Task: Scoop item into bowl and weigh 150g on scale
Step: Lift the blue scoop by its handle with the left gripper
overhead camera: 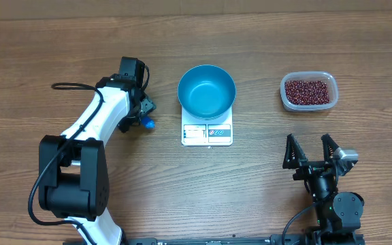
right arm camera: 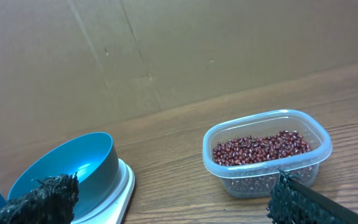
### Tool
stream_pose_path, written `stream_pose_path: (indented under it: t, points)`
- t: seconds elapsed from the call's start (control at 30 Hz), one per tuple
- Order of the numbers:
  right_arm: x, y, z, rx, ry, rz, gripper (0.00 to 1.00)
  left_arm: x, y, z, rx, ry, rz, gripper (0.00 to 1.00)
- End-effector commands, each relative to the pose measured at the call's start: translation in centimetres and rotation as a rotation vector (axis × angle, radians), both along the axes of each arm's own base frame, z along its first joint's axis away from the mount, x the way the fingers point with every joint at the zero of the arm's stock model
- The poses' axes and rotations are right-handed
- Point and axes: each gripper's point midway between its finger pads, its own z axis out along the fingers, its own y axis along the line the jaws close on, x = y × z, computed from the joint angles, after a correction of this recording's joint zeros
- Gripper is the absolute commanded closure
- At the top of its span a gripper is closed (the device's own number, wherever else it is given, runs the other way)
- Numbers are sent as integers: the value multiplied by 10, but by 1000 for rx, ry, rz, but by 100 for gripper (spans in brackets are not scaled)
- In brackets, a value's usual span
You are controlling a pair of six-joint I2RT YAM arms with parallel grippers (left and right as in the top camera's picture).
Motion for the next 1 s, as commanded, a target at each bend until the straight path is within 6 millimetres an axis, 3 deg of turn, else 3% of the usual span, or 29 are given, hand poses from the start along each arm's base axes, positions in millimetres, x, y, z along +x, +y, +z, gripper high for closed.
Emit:
stream_pose_path:
  t: [0.0,0.07,0.33,0.97]
  points:
    - [0,0,-3,0,0,-3,0,2,8,-3,40,-8,22,35]
    - [0,0,-3,1,0,-3,0,2,5,-3,33,-7,18,42]
    - [0,0,-3,0,0,-3,0,0,4,-6,37,-5,13,51]
    - [0,0,-3,0,0,-3,0,5,5,-8,44,-30,14,53]
